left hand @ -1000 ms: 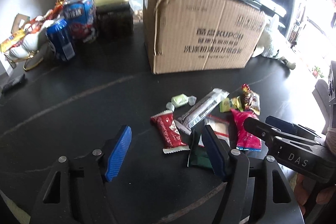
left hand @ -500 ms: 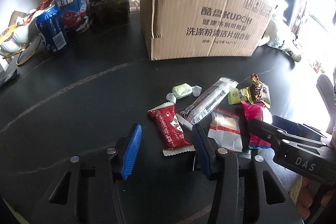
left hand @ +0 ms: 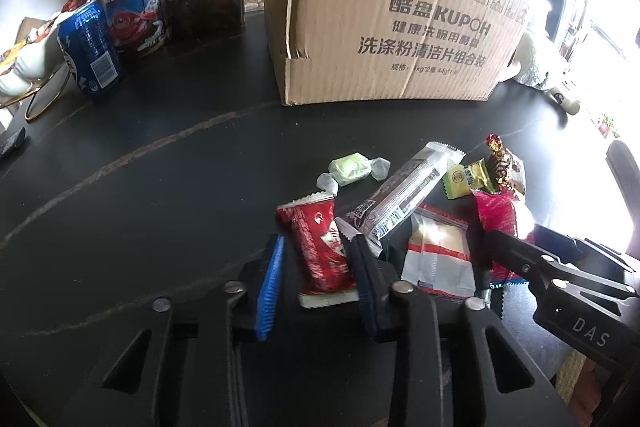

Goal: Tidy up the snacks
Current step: 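Grasp the pink snack bag with the right tool while the left tool grasps the red candy bar, then carry the pink bag and red bar over the box and release both, then move both open tools back from the box to the snack pile, then grasp the white stick snack with the left tool while the right tool grasps gold-wrapped candies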

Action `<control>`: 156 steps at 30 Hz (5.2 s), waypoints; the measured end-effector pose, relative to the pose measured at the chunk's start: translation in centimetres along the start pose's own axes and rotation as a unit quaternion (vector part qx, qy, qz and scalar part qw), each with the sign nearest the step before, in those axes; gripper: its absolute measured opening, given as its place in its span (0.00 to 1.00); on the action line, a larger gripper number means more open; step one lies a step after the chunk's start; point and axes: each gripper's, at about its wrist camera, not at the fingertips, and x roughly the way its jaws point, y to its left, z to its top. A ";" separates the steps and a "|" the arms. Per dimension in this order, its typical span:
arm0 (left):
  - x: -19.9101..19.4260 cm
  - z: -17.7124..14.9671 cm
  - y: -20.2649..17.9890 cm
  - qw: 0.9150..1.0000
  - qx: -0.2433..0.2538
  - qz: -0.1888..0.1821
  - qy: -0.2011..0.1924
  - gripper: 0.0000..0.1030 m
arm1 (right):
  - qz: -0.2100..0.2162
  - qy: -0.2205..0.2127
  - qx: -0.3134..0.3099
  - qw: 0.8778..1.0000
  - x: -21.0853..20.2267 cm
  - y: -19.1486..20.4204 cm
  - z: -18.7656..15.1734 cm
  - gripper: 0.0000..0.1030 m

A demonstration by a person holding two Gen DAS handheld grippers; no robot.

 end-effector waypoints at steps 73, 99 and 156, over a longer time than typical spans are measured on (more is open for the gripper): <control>-19.0 11.6 -3.6 0.984 0.052 -0.022 -0.168 0.22 | 0.063 -0.172 -0.066 0.981 -16.5 3.4 12.2 0.37; -8.8 20.7 -2.1 0.995 0.032 -0.040 -0.088 0.23 | 0.035 -0.127 -0.079 0.988 -8.4 2.8 21.1 0.38; -6.0 4.5 -6.6 0.987 0.123 -0.052 -0.087 0.42 | 0.054 -0.074 -0.008 0.996 -4.7 -2.4 5.3 0.47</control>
